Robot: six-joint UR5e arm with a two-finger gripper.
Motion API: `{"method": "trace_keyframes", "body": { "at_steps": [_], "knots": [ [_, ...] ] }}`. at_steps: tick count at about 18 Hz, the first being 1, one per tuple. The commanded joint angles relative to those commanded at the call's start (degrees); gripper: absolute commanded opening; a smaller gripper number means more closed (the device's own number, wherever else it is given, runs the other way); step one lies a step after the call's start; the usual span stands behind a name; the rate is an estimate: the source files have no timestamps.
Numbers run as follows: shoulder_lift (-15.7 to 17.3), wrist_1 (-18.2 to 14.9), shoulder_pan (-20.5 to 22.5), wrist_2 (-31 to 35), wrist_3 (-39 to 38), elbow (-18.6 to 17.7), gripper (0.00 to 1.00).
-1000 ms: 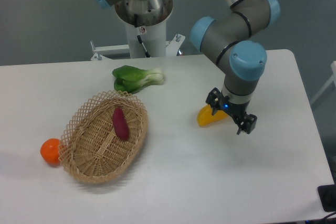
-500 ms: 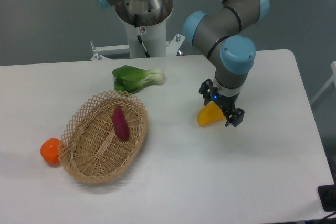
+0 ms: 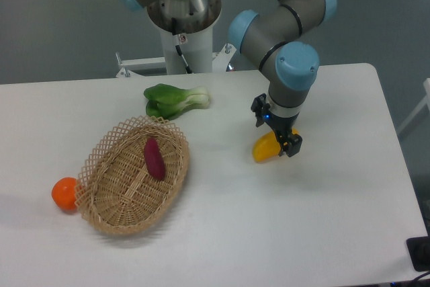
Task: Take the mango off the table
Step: 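Move the open gripper over the yellow mango and lower onto it, then close the gripper fingers around the yellow mango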
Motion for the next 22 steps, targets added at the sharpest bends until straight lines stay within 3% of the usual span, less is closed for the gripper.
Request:
{"method": "trace_keyframes", "body": {
  "at_steps": [4, 22],
  "knots": [
    [0.17, 0.27, -0.26, 0.79, -0.88, -2.46, 1.00],
    [0.00, 0.36, -0.35, 2.02, -1.15, -2.99, 1.00]
  ]
}}
